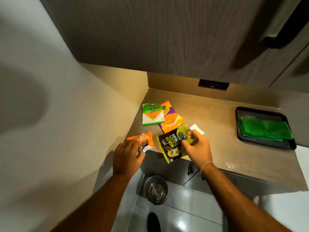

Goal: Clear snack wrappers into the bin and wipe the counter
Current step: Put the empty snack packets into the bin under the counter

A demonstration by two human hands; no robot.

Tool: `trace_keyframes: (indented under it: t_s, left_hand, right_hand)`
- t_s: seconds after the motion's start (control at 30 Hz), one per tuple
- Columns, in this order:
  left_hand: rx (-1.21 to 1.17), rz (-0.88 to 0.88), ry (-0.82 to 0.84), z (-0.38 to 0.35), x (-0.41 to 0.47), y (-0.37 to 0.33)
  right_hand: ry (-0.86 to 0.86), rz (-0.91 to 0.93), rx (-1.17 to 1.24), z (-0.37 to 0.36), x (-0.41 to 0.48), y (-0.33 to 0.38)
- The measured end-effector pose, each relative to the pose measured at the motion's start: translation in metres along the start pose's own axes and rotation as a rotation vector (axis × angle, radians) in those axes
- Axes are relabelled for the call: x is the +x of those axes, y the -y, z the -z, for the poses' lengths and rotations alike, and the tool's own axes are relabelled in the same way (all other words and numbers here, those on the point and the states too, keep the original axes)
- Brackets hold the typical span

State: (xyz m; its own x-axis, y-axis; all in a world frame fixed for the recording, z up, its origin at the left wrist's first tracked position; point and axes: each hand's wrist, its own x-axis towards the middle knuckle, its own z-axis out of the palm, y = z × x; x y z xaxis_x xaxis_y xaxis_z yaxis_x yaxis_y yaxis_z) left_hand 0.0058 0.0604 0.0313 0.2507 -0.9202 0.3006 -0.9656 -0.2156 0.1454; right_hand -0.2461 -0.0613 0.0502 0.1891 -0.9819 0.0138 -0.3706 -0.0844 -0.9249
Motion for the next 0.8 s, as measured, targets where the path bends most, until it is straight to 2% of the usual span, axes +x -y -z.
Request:
trace_keyframes:
  t_s: [0.07,0.2,0.3,0.4,0.5,0.6,0.8]
  left_hand:
    - [-0.036,-0.06,-0.001,0.005,-0.021,-0.003]
    - [-0.19,0.115,0.17,-0.002,-0.09,-0.013]
    - [-0.254,0.259,0.272,-0.024,-0.146,-0.016]
    - [-0.242,0.42,0.379,-0.064,-0.199,-0.012]
    - [-0.194,0.583,0.504,-0.117,-0.241,-0.002]
    - [-0.288,0.741,0.542,-0.171,-0.259,0.007]
    - [-0.484,1.058,0.5,-0.284,-0.277,0.038]
  right_hand:
    - [0.041,0.068,-0.037,-0.003,-0.019,0.001]
    - [0.161,0.095,-0.122,-0.025,-0.067,-0.015]
    - [0.251,-0.009,-0.197,-0.048,-0.102,-0.054]
    - [0.341,-0.203,-0.217,-0.066,-0.129,-0.112]
    - [0.346,-0.37,-0.238,-0.085,-0.152,-0.175]
    - [0.301,-0.532,-0.257,-0.106,-0.163,-0.238]
    - [0.212,-0.612,-0.337,-0.173,-0.156,-0.349]
